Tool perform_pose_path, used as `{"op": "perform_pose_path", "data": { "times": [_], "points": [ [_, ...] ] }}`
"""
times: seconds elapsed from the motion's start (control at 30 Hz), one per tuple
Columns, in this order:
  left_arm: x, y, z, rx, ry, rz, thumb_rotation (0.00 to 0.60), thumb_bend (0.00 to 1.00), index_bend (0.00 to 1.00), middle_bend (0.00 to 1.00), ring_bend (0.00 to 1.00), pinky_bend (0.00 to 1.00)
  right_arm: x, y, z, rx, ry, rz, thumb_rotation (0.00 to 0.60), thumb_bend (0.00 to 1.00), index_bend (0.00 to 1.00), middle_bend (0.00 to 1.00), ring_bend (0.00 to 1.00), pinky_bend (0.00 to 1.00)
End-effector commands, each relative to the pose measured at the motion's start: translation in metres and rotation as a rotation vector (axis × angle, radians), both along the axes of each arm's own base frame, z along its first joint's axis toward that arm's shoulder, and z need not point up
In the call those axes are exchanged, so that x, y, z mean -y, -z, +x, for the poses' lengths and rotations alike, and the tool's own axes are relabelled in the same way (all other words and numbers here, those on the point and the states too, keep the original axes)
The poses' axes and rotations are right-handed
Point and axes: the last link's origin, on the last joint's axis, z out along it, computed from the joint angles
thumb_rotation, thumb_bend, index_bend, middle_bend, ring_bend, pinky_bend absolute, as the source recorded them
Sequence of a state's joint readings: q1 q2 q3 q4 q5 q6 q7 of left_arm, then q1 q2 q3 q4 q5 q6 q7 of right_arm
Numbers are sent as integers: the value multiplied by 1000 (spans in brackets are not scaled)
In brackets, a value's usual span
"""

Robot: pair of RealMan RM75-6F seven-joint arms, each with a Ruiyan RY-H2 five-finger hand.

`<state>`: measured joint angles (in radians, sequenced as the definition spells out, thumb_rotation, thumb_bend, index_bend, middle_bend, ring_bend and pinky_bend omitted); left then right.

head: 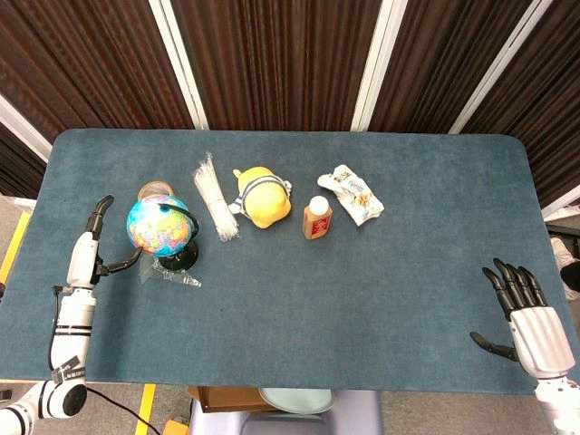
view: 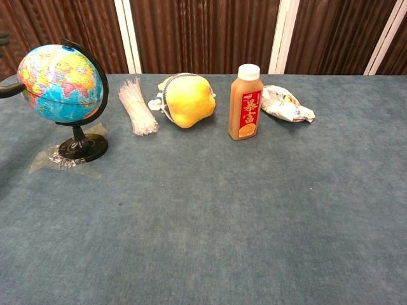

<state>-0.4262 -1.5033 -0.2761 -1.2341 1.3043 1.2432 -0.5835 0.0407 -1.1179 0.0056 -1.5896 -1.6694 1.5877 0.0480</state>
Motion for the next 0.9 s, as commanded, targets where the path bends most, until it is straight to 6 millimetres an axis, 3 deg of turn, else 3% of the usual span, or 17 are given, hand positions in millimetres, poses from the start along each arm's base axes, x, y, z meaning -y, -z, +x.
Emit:
{"op": "perform_pose_path", "data": {
  "times": [0.03, 0.9],
  "points": [
    [-3, 0, -3, 6, -18, 0, 600, 277, 0, 0, 0, 0, 0, 0, 0, 0, 0, 0, 600, 179, 0, 0, 0, 0],
    [-48, 7, -16, 86, -109, -23, 600, 289, 0, 0, 0, 0, 2, 2, -1, -19, 15, -13, 600, 179, 0, 0, 0, 0]
  ]
}}
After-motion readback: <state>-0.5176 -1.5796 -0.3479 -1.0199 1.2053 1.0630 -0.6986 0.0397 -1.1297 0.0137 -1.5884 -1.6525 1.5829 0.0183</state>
